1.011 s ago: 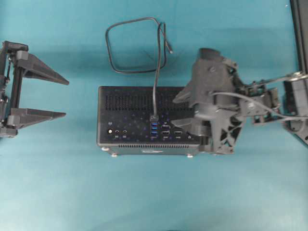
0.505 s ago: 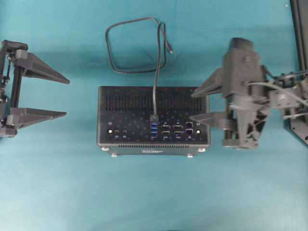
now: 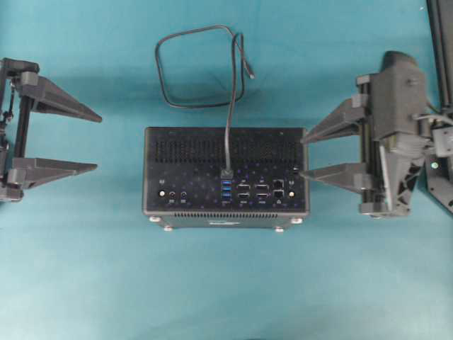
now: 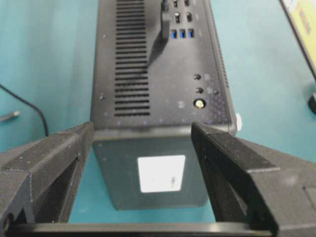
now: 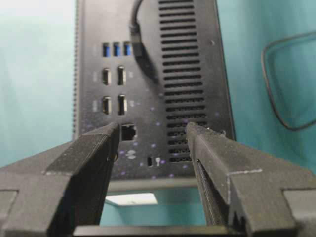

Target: Insert the USB into the PC box with both arms.

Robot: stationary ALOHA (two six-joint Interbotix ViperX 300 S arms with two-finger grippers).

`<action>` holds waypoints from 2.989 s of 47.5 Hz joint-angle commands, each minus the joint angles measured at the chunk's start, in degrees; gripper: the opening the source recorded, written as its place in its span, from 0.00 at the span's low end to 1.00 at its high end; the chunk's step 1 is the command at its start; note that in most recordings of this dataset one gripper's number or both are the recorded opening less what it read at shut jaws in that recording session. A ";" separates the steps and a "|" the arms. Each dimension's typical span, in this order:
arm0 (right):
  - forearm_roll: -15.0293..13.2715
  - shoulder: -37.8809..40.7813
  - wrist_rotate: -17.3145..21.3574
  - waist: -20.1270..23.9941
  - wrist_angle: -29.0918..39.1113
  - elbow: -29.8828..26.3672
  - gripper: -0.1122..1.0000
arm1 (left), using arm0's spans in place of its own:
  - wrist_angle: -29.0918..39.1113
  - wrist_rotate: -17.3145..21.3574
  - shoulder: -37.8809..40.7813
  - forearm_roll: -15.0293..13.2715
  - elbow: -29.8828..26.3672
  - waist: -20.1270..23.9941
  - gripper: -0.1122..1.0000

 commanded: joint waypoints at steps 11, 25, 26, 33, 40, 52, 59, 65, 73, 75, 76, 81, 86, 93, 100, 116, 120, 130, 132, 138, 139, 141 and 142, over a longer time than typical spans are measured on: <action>-0.26 -2.64 0.53 0.18 -4.57 2.11 0.67 | -1.49 0.00 0.00 0.18 -0.35 0.00 0.86; -0.35 -5.45 0.53 0.18 -5.98 4.57 0.67 | -1.49 2.29 -0.09 0.18 0.18 0.00 0.86; -0.35 -5.63 0.53 0.18 -5.98 4.75 0.67 | -1.49 2.46 -0.09 0.18 0.18 0.00 0.86; -0.44 -6.33 0.53 0.18 -6.15 5.71 0.67 | -1.49 2.90 -0.09 0.18 0.79 0.00 0.86; -0.35 -6.50 0.44 0.18 -6.77 6.24 0.67 | -1.58 2.90 -0.35 0.18 1.23 0.00 0.86; -0.44 -7.65 0.44 0.09 -8.17 7.65 0.67 | -1.67 2.81 -1.23 0.18 1.49 0.00 0.86; -0.44 -8.09 0.53 0.09 -9.93 8.53 0.67 | -1.67 2.55 -1.85 0.18 2.37 0.00 0.86; -0.44 -8.26 0.53 0.00 -10.28 9.05 0.67 | -1.93 2.29 -2.11 0.18 2.72 0.00 0.86; -0.44 -9.05 0.44 -0.18 -10.28 9.32 0.67 | -2.46 2.37 -2.20 0.18 2.81 0.00 0.86; -0.44 -9.32 0.44 -0.26 -10.28 9.49 0.67 | -2.46 2.37 -2.11 0.18 2.90 0.00 0.86; -0.44 -9.40 0.44 -0.18 -10.28 9.49 0.67 | -2.46 2.37 -2.11 0.18 2.90 0.00 0.86; -0.44 -9.84 0.44 -0.26 -10.28 9.76 0.66 | -2.55 2.37 -2.11 0.18 3.16 0.00 0.84; -0.62 -9.93 0.44 -0.26 -10.28 9.76 0.67 | -2.64 2.29 -2.20 0.18 3.34 0.00 0.83; -1.32 -10.02 0.44 -0.70 -10.28 9.84 0.67 | -3.08 2.29 -2.20 0.18 3.34 0.00 0.82; -1.32 -10.02 0.44 -0.97 -10.28 9.84 0.67 | -3.08 1.85 -2.11 0.18 3.34 0.00 0.82; -1.93 -10.11 0.26 -1.14 -11.07 10.11 0.66 | -3.87 1.32 -2.20 0.18 3.52 0.00 0.82; -2.11 -10.11 0.26 -1.14 -10.90 10.11 0.66 | -4.04 1.32 -2.20 0.18 3.52 0.00 0.82; -2.90 -10.46 0.26 -1.14 -9.84 10.02 0.66 | -4.04 1.23 -2.20 0.18 3.52 0.00 0.82; -3.08 -10.72 0.26 -1.14 -8.96 9.93 0.66 | -4.04 1.14 -2.20 0.18 3.52 0.00 0.82; -3.08 -11.07 0.26 -1.14 -5.45 9.76 0.66 | -4.22 1.05 -2.20 0.18 3.52 0.00 0.82; -3.16 -11.16 0.26 -1.14 -4.83 9.67 0.66 | -4.22 1.05 -2.20 0.18 3.52 0.00 0.82; -3.43 -11.25 0.26 -1.14 -4.48 9.49 0.66 | -4.22 0.88 -2.20 0.18 3.52 0.00 0.82; -3.60 -11.25 0.26 -1.14 -4.48 9.49 0.66 | -4.22 0.70 -2.20 0.18 3.52 0.00 0.82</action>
